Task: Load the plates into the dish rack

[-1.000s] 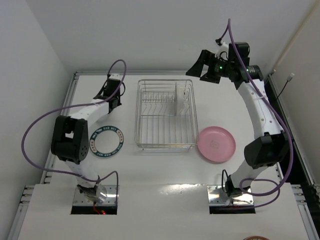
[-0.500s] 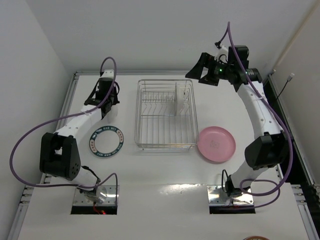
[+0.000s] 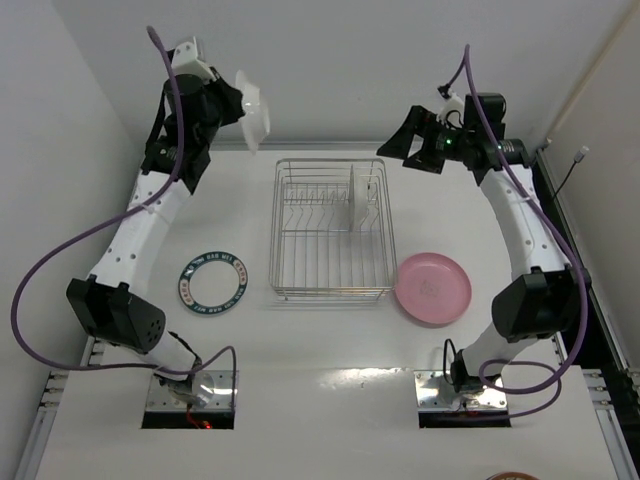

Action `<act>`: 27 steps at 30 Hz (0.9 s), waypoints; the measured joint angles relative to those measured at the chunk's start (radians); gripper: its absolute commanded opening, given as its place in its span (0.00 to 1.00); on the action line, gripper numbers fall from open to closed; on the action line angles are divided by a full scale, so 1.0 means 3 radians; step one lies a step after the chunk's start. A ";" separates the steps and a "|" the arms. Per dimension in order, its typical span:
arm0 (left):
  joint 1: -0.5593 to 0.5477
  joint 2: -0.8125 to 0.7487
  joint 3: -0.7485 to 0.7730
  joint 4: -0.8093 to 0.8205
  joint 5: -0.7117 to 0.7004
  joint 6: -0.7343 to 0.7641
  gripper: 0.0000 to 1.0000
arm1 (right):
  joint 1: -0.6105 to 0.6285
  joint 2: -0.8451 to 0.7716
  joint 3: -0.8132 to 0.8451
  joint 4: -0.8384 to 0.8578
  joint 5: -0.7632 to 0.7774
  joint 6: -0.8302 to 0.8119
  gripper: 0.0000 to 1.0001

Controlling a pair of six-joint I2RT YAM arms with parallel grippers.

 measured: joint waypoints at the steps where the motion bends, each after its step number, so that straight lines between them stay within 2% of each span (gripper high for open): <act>1: -0.0045 0.0019 0.0064 0.0111 0.0095 -0.0111 0.00 | -0.0009 -0.0009 -0.0005 -0.0001 0.0000 0.0000 1.00; 4: -0.0253 0.0099 0.0094 0.0303 0.0251 -0.0347 0.00 | -0.0037 -0.0024 -0.0010 -0.0008 -0.0001 -0.0003 1.00; 8: -0.0633 0.0346 0.0065 0.0338 0.0390 -0.0563 0.00 | -0.0071 -0.0080 -0.0064 -0.0025 -0.0001 -0.0003 1.00; 12: -0.0849 0.0618 -0.0051 0.0343 0.0584 -0.0738 0.00 | -0.0118 -0.0139 -0.0114 -0.0036 -0.0001 -0.0003 1.00; 18: -0.0890 0.0852 -0.0125 0.0285 0.0619 -0.0833 0.00 | -0.0187 -0.0196 -0.0170 -0.0053 -0.0001 -0.0013 1.00; 27: -0.0891 0.0860 -0.0216 0.0417 0.0601 -0.1020 0.00 | -0.0272 -0.0203 -0.0191 -0.0075 -0.0008 -0.0031 1.00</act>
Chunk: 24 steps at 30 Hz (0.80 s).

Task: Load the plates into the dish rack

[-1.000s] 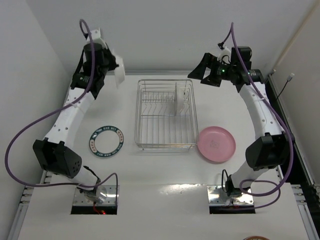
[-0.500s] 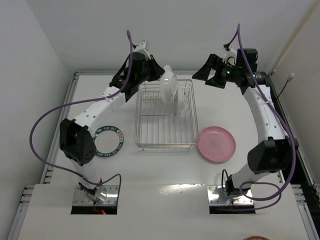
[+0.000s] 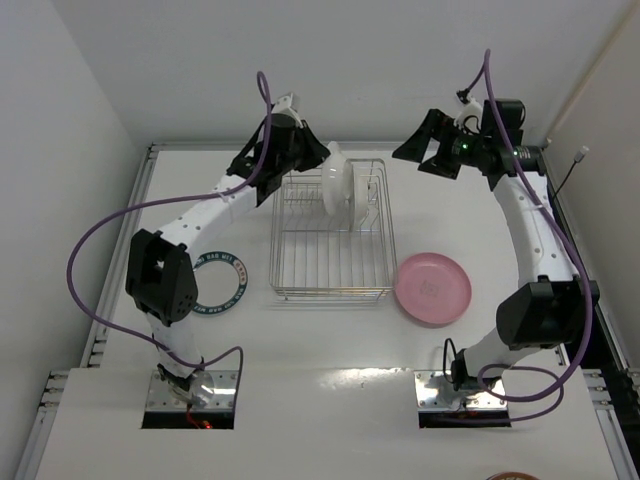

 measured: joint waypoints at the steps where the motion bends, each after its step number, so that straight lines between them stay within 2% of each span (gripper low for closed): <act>1: -0.0004 0.0000 -0.0011 -0.0003 -0.0013 -0.0022 0.00 | -0.0006 0.0000 -0.0003 0.0000 -0.0010 -0.0001 1.00; 20: -0.0134 0.0095 -0.0220 -0.0085 -0.0429 -0.0296 0.00 | -0.0058 0.0000 -0.0036 -0.0038 -0.0079 -0.0013 1.00; 24: -0.0151 0.0120 -0.0230 -0.0135 -0.0633 -0.0350 0.00 | -0.0072 0.0000 -0.0037 -0.0066 -0.0080 -0.0028 1.00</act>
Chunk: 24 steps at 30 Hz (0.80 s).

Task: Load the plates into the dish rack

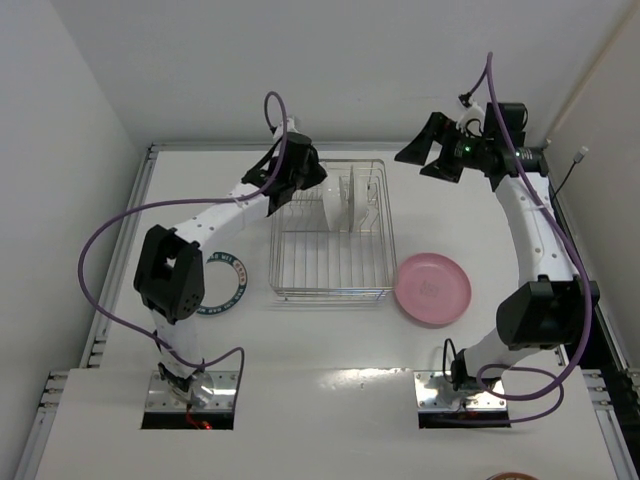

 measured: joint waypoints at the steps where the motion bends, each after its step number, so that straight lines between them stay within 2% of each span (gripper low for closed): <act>1: -0.0015 0.0010 0.0000 -0.0024 -0.0057 0.0000 0.00 | -0.0004 0.0000 0.0000 -0.0009 -0.0001 -0.0004 1.00; 8: -0.0219 0.0319 0.0313 -0.0225 -0.0484 0.0168 0.00 | -0.0023 0.0000 -0.0031 -0.0028 -0.0041 -0.0006 1.00; 13: -0.0305 0.0350 0.0373 -0.0281 -0.0637 0.0306 0.00 | -0.0023 0.0000 -0.0058 -0.0038 -0.0061 -0.0006 1.00; 16: -0.0305 0.0355 0.0375 -0.0275 -0.0623 0.0369 0.17 | -0.0023 0.0000 -0.0060 -0.0038 -0.0074 -0.0011 1.00; 17: -0.0306 0.0357 0.0375 -0.0270 -0.0595 0.0392 0.30 | -0.0023 -0.0001 -0.0060 -0.0038 -0.0078 -0.0017 1.00; 18: -0.0306 0.0361 0.0381 -0.0273 -0.0548 0.0420 0.37 | -0.0023 0.0000 -0.0060 -0.0038 -0.0080 -0.0019 1.00; 20: -0.0306 0.0381 0.0426 -0.0272 -0.0445 0.0468 0.47 | -0.0023 -0.0001 -0.0060 -0.0038 -0.0085 -0.0020 1.00; 22: -0.0306 0.0395 0.0491 -0.0266 -0.0299 0.0509 0.63 | -0.0023 -0.0001 -0.0062 -0.0037 -0.0086 -0.0023 1.00; 23: -0.0306 0.0395 0.0526 -0.0264 -0.0220 0.0519 0.77 | -0.0023 -0.0003 -0.0066 -0.0038 -0.0084 -0.0024 1.00; 24: -0.0306 0.0395 0.0553 -0.0249 -0.0169 0.0546 0.80 | -0.0023 -0.0004 -0.0070 -0.0038 -0.0084 -0.0027 1.00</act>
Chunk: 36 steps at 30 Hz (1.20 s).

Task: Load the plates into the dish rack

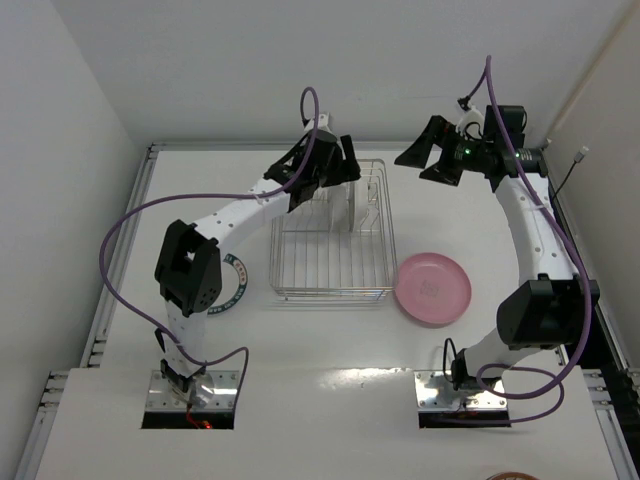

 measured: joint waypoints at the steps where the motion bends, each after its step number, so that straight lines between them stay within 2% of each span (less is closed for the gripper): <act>1: 0.0000 0.0000 0.0025 0.0017 0.0051 0.0006 0.81 | 0.0000 0.0000 -0.0004 -0.0003 0.0003 -0.0001 1.00; 2: 0.0000 0.0000 0.0047 0.0042 0.0099 0.0013 0.87 | 0.0000 0.0000 -0.0008 -0.0003 0.0005 -0.0003 1.00; 3: 0.0000 -0.0001 0.0057 0.0062 0.0137 0.0028 0.88 | 0.0000 0.0000 -0.0010 -0.0005 0.0011 -0.0003 1.00; 7: 0.0000 -0.0041 0.0048 0.0061 0.0220 0.0139 0.90 | 0.0000 -0.0001 -0.0006 -0.0084 0.0139 -0.0051 1.00; 14: 0.0000 -0.0411 -0.0065 0.0039 0.0207 0.0456 0.93 | 0.0000 -0.0067 0.0006 -0.0450 0.0741 -0.0198 1.00; 16: 0.0000 -0.0609 -0.0127 0.0006 0.0118 0.0586 0.94 | -0.0015 -0.0130 -0.0004 -0.0504 0.0865 -0.0201 1.00; 18: -0.0001 -0.0914 -0.0286 -0.0001 -0.0070 0.0738 1.00 | -0.0074 -0.0240 -0.0117 -0.0493 0.0895 -0.0156 1.00; 22: 0.0027 -0.1628 -0.0841 -0.0037 -0.0608 0.0867 1.00 | -0.0247 -0.0357 -0.0581 -0.0314 0.0543 -0.0064 1.00; 26: 0.0229 -0.2167 -0.1293 -0.0436 -0.1080 0.0697 1.00 | -0.0314 -0.0355 -0.0877 -0.0305 0.0366 -0.0001 1.00; 29: 0.0482 -0.2188 -0.1429 -0.0872 -0.1260 0.0453 1.00 | -0.0313 -0.0376 -0.0871 -0.0240 0.0253 0.0000 1.00; 32: 0.0645 -0.2124 -0.1778 -0.1102 -0.1236 0.0245 1.00 | -0.0310 -0.0388 -0.0871 -0.0203 0.0153 0.0010 1.00; 36: 0.0721 -0.1942 -0.2267 -0.1352 -0.0973 -0.0003 1.00 | -0.0310 -0.0388 -0.0871 -0.0153 0.0058 0.0024 1.00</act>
